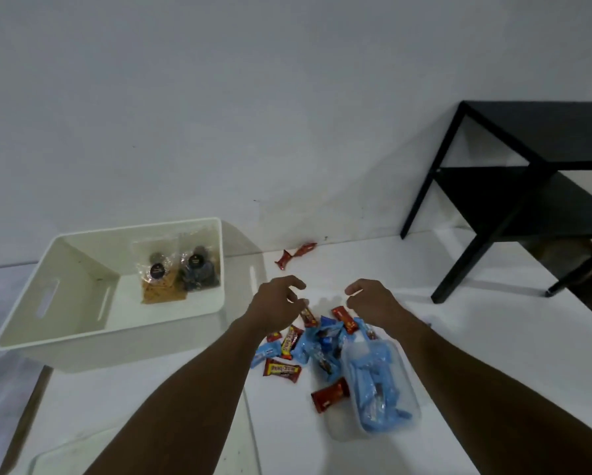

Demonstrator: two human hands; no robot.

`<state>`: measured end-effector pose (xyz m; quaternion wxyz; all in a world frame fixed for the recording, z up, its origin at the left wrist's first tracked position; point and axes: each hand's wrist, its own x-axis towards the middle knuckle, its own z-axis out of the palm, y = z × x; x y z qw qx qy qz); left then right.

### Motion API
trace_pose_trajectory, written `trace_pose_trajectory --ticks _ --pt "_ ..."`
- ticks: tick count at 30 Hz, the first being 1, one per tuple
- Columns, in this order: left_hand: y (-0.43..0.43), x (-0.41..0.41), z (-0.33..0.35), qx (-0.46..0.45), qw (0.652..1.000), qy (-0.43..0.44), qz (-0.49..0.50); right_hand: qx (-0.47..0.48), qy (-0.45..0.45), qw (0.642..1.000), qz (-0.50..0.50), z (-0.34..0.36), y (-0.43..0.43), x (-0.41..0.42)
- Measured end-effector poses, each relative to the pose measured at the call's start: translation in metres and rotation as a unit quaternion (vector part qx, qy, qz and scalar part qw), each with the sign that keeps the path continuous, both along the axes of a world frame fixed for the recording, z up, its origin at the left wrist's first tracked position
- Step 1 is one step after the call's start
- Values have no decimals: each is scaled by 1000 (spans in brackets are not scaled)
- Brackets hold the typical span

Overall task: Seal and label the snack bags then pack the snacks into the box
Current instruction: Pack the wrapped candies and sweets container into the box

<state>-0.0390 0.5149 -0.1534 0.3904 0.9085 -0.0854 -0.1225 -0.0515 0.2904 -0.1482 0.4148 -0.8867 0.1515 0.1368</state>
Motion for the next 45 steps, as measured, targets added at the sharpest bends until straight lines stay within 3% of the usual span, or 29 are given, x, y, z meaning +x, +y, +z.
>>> trace_pose_trajectory --ticks 6,10,17,24,28,33,39,45 --pt "-90 -40 -50 35 997 58 -25 -77 31 995 -54 -50 -116 -44" --pt "-138 -58 -75 54 995 79 -3 -104 40 993 -25 -70 -168 -65" --pt "-170 -101 -101 192 966 137 107 37 78 996 9 -104 -159 -89" --pt "-161 -119 -108 72 977 162 118 21 68 993 99 -132 -117 -96" --pt "-163 -116 -91 20 983 110 148 35 -11 996 79 -117 -124 -88" --pt "-192 -93 -71 -47 991 56 116 51 -63 996 33 -88 -167 -70" --pt "-254 -81 -78 -57 995 53 68 -13 -51 999 8 -85 -235 -68" --pt "-280 -90 -105 -40 994 94 49 4 -4 1000 28 -102 -253 -83"
